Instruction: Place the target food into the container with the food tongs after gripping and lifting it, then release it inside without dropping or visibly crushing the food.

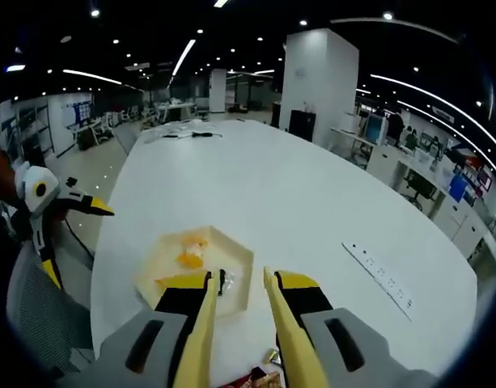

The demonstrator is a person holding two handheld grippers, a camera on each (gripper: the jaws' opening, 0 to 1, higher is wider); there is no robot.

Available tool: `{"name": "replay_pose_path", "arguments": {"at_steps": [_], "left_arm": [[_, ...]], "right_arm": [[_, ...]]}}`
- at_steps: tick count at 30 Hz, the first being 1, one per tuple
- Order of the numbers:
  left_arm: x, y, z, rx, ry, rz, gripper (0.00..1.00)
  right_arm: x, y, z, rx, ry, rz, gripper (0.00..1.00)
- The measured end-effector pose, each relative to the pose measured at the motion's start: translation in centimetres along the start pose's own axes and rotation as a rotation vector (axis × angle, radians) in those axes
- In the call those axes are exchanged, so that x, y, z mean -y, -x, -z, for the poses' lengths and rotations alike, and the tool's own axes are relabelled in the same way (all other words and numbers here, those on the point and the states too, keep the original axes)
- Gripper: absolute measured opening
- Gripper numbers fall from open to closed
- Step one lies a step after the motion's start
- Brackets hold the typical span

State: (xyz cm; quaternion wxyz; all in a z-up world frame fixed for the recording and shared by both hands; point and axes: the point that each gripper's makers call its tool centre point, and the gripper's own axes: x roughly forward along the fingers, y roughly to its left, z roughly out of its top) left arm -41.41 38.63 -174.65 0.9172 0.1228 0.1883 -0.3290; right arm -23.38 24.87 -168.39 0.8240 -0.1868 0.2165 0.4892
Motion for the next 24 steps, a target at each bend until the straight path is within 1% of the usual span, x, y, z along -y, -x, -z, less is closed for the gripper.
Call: {"name": "replay_pose_path", "arguments": {"at_steps": [4,9,10,14,20,24], "left_arm": [[-0.1,0.1,-0.1,0.005,0.002,-0.004,0.99],[-0.2,0.2,-0.2,0.012,0.006,-0.006,0.99],[-0.2,0.2,-0.4,0.021,0.006,-0.007,0.99],[-0.3,0.3,-0.5,0.027,0.021,-0.007,0.99],[-0.3,0.3,-0.6,0.032,0.02,-0.003,0.99],[-0.3,0.3,-0.7,0.033,0.021,-0.005,0.99]], "right_arm": [[0.3,1.1,0.9,-0.003,0.001,0.008,0.3],[0.4,2.5,1.6,0.004,-0.006,0.014,0.3],[0.4,2.7,1.8,0.002,-0.003,0.02,0.3],[0.4,3.2,2.5,-0.005,-0.007,0.026,0.3],[0.0,4.0,3.1,0.0,-0.024,0.035,0.3],[-0.6,4.5,3.4,-0.008,-0.013,0.028,0.3]]}}
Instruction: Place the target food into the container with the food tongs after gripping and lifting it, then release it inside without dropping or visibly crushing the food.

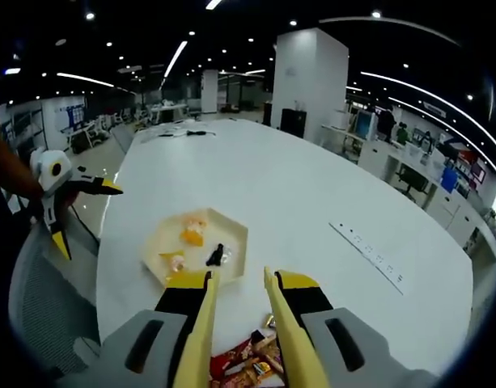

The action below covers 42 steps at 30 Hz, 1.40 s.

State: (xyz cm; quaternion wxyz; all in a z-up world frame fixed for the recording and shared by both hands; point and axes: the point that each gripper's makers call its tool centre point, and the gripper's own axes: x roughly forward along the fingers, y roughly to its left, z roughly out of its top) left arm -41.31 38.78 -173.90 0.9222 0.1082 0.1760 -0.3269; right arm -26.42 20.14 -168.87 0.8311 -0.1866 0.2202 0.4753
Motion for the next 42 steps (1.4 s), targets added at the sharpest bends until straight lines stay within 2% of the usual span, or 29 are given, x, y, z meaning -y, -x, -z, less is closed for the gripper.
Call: {"name": "replay_pose_path", "arguments": {"at_steps": [10,12,24,42], "left_arm": [[-0.1,0.0,0.1,-0.002,-0.002,-0.003,0.99],[-0.1,0.0,0.1,-0.002,-0.003,-0.004,0.99],[-0.2,0.1,0.0,0.002,0.003,-0.007,0.99],[-0.1,0.1,0.0,0.003,0.002,-0.006,0.99]], "right_arm": [[-1.1,1.3,0.8,0.001,0.005,-0.013,0.3],[-1.6,1.8,1.0,0.012,-0.002,-0.035,0.3],[-2.2,3.7,2.5,0.019,-0.012,-0.014,0.3],[-2.7,3.9,2.6,0.025,0.018,-0.002,0.3]]}}
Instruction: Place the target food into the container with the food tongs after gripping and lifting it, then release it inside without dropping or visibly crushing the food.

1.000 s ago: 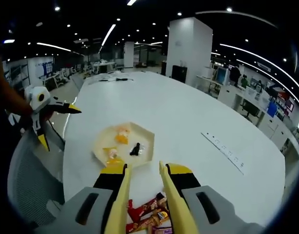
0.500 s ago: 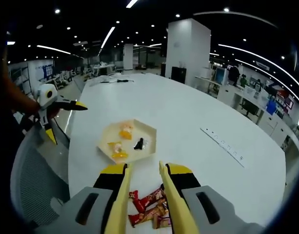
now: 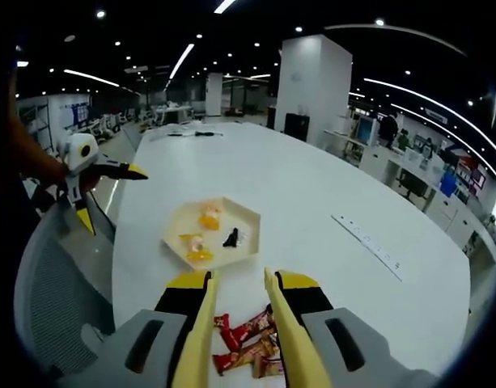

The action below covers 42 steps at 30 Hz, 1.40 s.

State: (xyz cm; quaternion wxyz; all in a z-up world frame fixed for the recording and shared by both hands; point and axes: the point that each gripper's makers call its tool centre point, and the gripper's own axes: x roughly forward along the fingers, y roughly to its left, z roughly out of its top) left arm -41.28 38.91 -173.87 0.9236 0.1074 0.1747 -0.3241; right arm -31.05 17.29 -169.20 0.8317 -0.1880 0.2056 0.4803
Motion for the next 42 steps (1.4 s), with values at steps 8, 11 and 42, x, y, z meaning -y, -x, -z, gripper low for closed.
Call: {"name": "replay_pose_path", "arguments": {"at_steps": [8,11,42], "left_arm": [[0.0,0.0,0.1,-0.001,0.001,0.0,0.99],[0.0,0.0,0.0,-0.001,0.0,0.0,0.99],[-0.1,-0.1,0.3,-0.014,0.013,-0.003,0.99]], "right_arm": [[-0.5,-0.4,0.3,0.004,0.002,-0.018,0.3],[-1.0,-1.1,1.7,-0.016,0.019,-0.037,0.3],[-3.2,-4.7,7.4,-0.058,-0.042,-0.085,0.3]]}}
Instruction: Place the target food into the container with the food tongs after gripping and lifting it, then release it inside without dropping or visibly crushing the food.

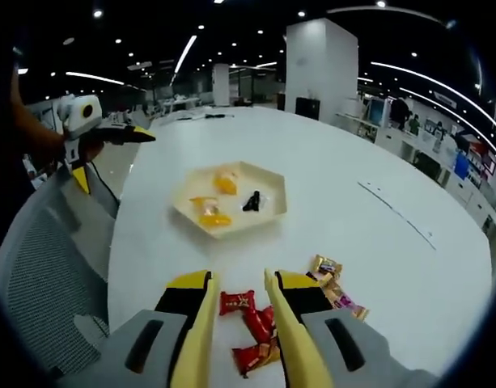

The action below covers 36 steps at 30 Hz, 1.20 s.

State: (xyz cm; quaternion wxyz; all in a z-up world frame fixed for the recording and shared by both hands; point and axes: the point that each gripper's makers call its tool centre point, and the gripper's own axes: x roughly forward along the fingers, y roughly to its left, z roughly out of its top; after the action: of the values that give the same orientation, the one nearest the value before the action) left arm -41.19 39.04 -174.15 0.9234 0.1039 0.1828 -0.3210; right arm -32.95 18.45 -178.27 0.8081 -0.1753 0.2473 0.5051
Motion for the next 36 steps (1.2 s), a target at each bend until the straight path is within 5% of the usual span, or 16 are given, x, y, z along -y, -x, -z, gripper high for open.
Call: {"name": "replay_pose_path", "arguments": {"at_steps": [29,36], "left_arm": [[-0.2,0.0,-0.1,0.003,0.007,-0.005,0.99],[-0.1,0.0,-0.2,0.005,0.006,-0.005,0.99]], "right_arm": [[-0.8,-3.3,4.5,-0.1,-0.041,-0.014,0.3],[-0.5,-3.1,4.4,-0.11,-0.033,0.019,0.24]]}}
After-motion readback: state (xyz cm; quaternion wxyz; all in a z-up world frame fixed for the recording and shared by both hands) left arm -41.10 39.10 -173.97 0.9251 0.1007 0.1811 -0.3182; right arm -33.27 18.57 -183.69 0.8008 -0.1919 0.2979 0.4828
